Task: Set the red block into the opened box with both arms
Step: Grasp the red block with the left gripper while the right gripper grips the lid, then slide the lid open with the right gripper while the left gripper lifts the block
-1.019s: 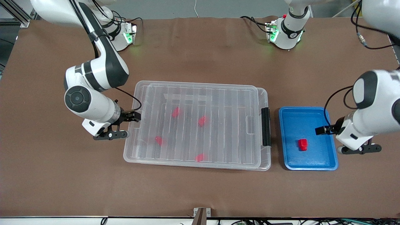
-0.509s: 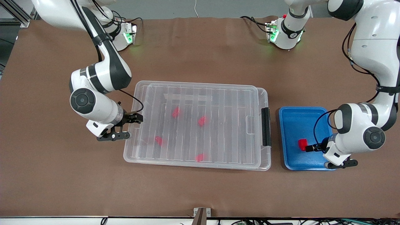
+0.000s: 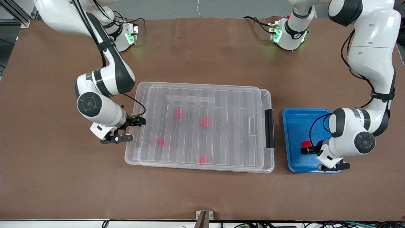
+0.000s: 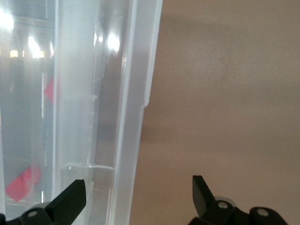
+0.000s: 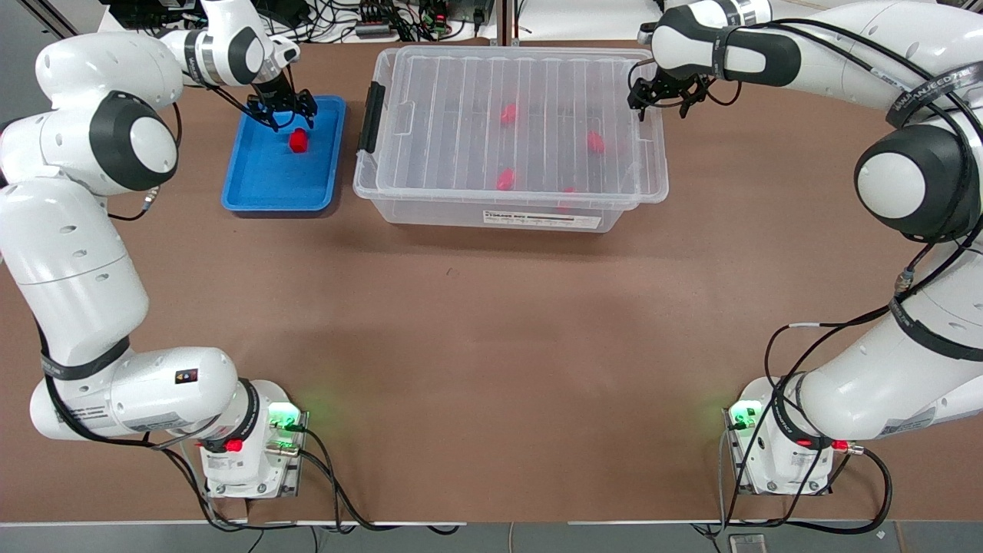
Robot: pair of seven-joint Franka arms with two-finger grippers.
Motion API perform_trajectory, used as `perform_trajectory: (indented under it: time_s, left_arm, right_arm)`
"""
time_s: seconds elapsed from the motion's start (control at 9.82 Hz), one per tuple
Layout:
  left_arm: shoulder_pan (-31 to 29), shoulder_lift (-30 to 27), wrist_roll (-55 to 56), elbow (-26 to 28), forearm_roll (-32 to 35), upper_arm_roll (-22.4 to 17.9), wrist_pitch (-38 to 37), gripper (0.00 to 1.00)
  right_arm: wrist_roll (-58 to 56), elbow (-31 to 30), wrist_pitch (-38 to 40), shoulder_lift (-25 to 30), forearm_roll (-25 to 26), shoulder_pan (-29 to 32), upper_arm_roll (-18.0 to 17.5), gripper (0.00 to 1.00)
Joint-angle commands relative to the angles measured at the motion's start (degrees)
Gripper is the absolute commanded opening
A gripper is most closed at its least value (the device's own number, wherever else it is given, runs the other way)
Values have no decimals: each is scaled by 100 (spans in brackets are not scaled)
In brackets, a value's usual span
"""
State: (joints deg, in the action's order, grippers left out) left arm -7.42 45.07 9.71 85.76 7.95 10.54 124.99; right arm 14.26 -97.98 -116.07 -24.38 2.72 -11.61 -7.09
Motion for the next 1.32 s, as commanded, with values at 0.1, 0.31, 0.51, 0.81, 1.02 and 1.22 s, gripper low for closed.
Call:
perform_trajectory:
  time_s: [0.1, 0.31, 0.51, 0.81, 1.02, 1.22]
  left_arm:
    - [4, 186, 66, 107, 75, 19, 113, 58]
    - [74, 81, 57, 125, 66, 45, 52, 9]
    - [83, -400, 57, 73, 110, 62, -498, 0]
    - [196, -1403, 441, -172, 119, 570, -1413, 0]
    - [783, -1475, 1308, -621, 75, 651, -2248, 0]
    - [1433, -1484, 1945, -614, 58, 660, -2287, 0]
  right_arm:
    - [24, -134, 285, 170, 255, 343, -21, 100]
    - [7, -125, 505, 231, 395, 545, -12, 100]
    - [-291, -108, 638, 258, 492, 668, -3, 100]
    - [-572, -72, 849, 328, 843, 906, -3, 100]
    - [-591, -3, 1015, 328, 1045, 994, -3, 100]
    - [-617, 24, 1086, 328, 1291, 1029, 6, 100]
